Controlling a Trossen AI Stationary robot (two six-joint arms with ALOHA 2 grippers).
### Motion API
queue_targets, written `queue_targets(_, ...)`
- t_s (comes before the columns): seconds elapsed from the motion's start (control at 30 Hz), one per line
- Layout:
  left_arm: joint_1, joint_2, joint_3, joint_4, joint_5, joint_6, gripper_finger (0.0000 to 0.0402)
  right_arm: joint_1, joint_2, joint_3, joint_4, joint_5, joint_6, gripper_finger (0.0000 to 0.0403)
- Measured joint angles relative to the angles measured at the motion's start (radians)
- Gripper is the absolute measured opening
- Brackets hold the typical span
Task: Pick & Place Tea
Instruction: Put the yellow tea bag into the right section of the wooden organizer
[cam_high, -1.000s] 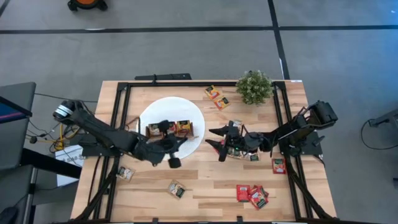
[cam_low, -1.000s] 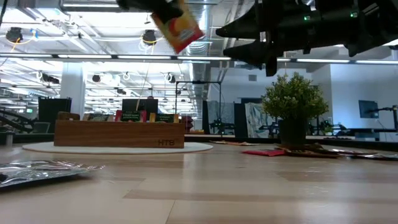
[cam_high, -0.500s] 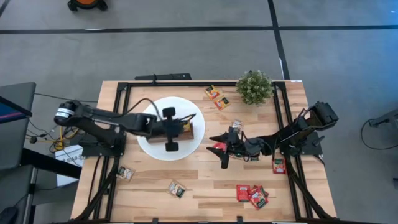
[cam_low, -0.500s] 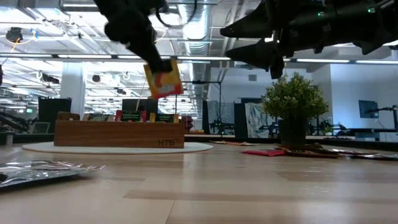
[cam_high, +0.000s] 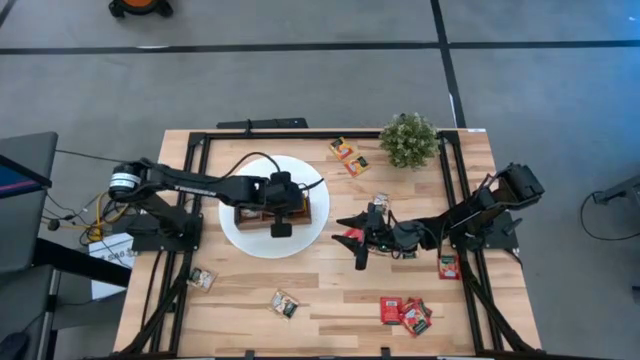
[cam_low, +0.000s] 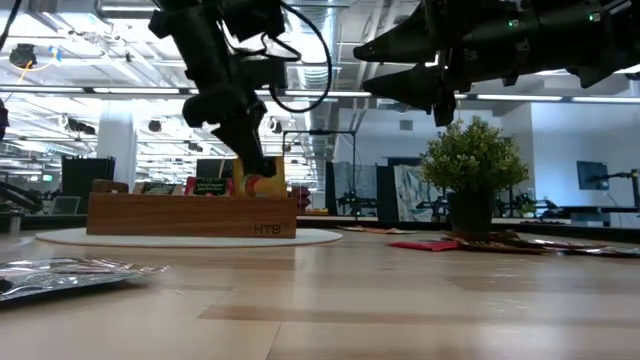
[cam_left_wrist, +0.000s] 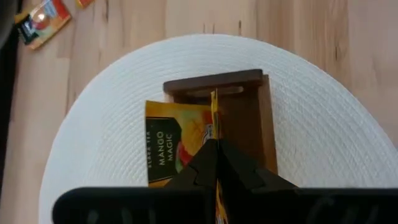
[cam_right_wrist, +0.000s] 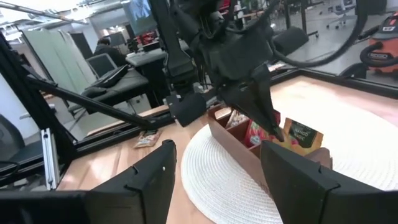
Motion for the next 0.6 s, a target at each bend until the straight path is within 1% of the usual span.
queue_targets(0.27, 0.023, 0.020, 0.000, 0.028, -0.024, -0.015, 0.0001, 0.000, 0.000, 0.000, -0.003, -0.002, 0.000, 0.0221)
queue_targets(0.33, 0.027, 0.020, 0.000, 0.024, -0.022, -0.022, 0.0008, 0.000, 0.000, 0.000, -0.006, -0.006, 0.000, 0.0221)
queue_targets(0.43, 0.028, 0.020, 0.000, 0.023, -0.019, -0.028, 0.0034, 0.000, 0.000, 0.000, -0.006, -0.009, 0.000, 0.0221)
queue_targets(0.53, 0.027, 0.020, 0.000, 0.023, -0.021, -0.030, 0.0073, 0.000, 0.000, 0.000, -0.006, -0.022, 0.000, 0.0221)
queue_targets(0.6, 0.027, 0.020, 0.000, 0.023, -0.051, -0.032, 0.0100, 0.000, 0.000, 0.000, -0.005, -0.029, 0.000, 0.0221)
